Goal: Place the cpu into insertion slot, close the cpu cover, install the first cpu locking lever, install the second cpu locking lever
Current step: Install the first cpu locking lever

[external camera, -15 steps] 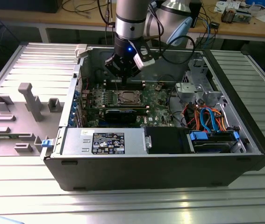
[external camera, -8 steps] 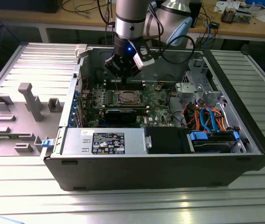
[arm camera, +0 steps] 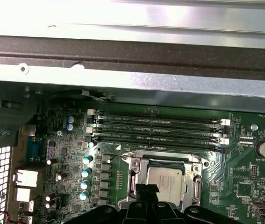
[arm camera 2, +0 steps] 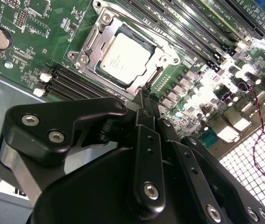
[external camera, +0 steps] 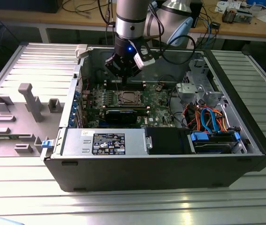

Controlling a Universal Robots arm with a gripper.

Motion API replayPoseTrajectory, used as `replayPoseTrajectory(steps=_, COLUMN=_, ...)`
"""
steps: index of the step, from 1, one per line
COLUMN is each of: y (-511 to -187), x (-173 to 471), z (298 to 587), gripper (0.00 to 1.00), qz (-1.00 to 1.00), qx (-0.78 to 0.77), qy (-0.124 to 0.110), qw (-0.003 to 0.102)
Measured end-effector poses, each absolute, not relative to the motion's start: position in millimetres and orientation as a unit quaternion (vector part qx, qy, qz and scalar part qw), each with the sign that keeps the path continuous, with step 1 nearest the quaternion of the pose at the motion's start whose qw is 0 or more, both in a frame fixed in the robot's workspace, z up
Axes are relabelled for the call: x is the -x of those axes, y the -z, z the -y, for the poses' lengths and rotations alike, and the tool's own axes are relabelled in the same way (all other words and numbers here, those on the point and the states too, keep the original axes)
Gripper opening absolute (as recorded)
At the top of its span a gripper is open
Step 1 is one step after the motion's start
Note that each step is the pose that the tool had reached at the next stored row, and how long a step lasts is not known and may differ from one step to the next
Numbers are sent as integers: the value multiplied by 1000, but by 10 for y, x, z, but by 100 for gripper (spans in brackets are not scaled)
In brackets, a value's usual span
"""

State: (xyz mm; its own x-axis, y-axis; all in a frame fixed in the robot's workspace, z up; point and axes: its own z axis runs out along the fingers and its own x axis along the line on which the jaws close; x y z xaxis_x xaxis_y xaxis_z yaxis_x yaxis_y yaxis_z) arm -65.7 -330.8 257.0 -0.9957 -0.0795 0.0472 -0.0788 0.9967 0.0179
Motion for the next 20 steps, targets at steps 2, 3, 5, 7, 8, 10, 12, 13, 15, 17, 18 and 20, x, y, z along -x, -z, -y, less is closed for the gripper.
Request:
replayPoseTrajectory(steps=2, y=-2570, x=657, z=3301, gripper=11, qz=999, qx=-40, qy=8, qw=24)
replayPoseTrajectory(steps=3, y=-2570, x=657, z=3297, gripper=11, qz=999, qx=-40, qy=8, qw=24)
replayPoseTrajectory(steps=5, y=-2569, x=657, z=3281, gripper=11, qz=999, qx=-40, qy=8, qw=24)
replayPoseTrajectory(steps=7, y=-2569, x=660, z=3267, gripper=11, qz=999, qx=-40, qy=8, qw=24)
replayPoseTrajectory(steps=8, y=-2569, x=669, z=3263, gripper=11, qz=999, qx=-40, qy=8, qw=24)
replayPoseTrajectory(steps=10, y=-2569, x=694, z=3258, gripper=11, qz=999, qx=-40, qy=8, qw=24)
replayPoseTrajectory(steps=12, y=-2568, x=729, z=3258, gripper=11, qz=999, qx=-40, qy=8, qw=24)
replayPoseTrajectory(steps=13, y=-2568, x=742, z=3258, gripper=11, qz=999, qx=-40, qy=8, qw=24)
replayPoseTrajectory(steps=15, y=-2569, x=773, z=3258, gripper=11, qz=999, qx=-40, qy=8, qw=24)
replayPoseTrajectory(steps=17, y=-2568, x=792, z=3258, gripper=11, qz=999, qx=-40, qy=8, qw=24)
replayPoseTrajectory(steps=18, y=-2568, x=798, z=3258, gripper=11, qz=999, qx=-40, qy=8, qw=24)
replayPoseTrajectory(steps=20, y=-2568, x=813, z=3258, gripper=11, qz=999, qx=-40, qy=8, qw=24)
